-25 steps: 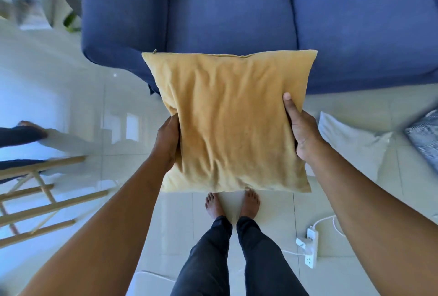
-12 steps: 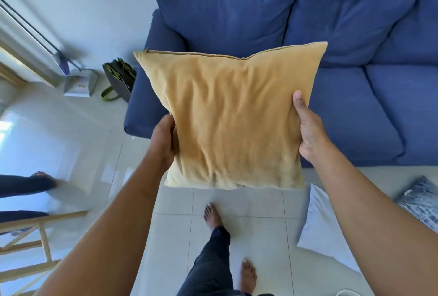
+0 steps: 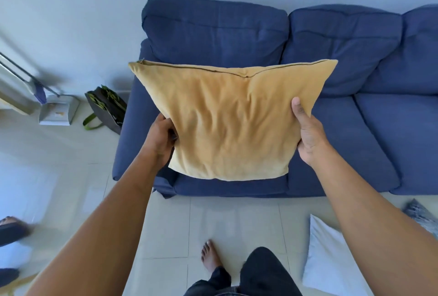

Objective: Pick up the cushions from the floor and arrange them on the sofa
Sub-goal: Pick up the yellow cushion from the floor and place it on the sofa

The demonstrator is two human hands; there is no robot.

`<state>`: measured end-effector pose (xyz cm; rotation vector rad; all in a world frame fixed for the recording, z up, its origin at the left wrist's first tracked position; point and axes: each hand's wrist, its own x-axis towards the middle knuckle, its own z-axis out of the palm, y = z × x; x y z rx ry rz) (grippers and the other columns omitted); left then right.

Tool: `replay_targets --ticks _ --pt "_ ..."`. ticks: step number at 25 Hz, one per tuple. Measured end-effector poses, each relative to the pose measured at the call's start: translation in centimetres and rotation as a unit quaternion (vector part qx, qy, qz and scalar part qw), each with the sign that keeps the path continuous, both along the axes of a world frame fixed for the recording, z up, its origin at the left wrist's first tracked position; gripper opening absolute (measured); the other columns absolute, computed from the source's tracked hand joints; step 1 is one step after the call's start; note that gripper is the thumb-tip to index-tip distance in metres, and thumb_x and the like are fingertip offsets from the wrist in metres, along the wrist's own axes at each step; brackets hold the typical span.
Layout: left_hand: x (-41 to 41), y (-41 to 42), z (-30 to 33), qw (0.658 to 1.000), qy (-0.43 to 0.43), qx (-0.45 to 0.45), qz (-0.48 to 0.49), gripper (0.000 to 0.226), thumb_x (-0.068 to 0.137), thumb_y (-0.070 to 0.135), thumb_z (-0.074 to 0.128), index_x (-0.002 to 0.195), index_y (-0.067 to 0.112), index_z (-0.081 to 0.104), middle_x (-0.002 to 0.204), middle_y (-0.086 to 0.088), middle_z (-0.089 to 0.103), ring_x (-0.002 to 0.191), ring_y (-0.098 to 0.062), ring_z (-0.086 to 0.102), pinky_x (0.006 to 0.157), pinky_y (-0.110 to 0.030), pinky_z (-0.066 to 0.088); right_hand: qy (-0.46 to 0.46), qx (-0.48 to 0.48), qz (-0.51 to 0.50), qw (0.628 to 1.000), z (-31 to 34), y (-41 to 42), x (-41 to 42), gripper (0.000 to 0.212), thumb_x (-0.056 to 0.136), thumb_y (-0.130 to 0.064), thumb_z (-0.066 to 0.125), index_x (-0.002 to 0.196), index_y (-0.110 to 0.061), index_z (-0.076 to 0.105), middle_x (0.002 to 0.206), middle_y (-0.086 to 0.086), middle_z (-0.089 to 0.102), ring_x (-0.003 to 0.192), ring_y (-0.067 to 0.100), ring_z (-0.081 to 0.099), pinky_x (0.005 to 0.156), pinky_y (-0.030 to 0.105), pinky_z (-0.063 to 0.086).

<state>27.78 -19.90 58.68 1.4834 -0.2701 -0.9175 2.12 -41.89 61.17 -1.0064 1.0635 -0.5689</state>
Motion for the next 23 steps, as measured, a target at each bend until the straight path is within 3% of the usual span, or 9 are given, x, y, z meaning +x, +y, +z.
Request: replay_targets --ticks 6,16,23 --pt "4.8 -7.5 -0.4 0.999 -0.003 0.049 0.011 0.026 0.068 -0.002 0.042 0.082 0.016 0.053 0.058 0.009 0.052 0.046 -0.007 0.047 0.06 -0.027 0.041 -0.008 0.009 -0.011 1.0 -1.0 -7.3 4.4 0.056 0.087 -0.057 0.076 0.133 -0.026 0.068 0.118 -0.015 0.08 0.112 0.005 0.071 0.083 0.028 0.054" --pt "14.2 -20.4 -4.9 0.987 0.062 0.096 0.115 0.032 0.067 -0.01 0.031 0.07 0.015 0.05 0.056 0.006 0.051 0.045 -0.009 0.044 0.053 -0.025 0.038 0.011 0.073 0.057 0.996 -8.3 -20.6 15.0 0.074 0.071 -0.055 0.085 0.136 -0.023 0.067 0.128 -0.007 0.078 0.123 0.015 0.07 0.108 0.042 0.051" --pt "19.8 -26.9 -9.7 0.981 0.081 0.123 0.13 0.035 0.069 -0.011 0.031 0.073 0.016 0.054 0.054 0.007 0.056 0.05 -0.011 0.05 0.053 -0.023 0.044 0.018 0.083 0.046 0.995 -12.3 -27.3 22.0 0.07 0.071 -0.048 0.086 0.133 -0.021 0.068 0.125 -0.007 0.079 0.119 0.012 0.072 0.105 0.036 0.054"
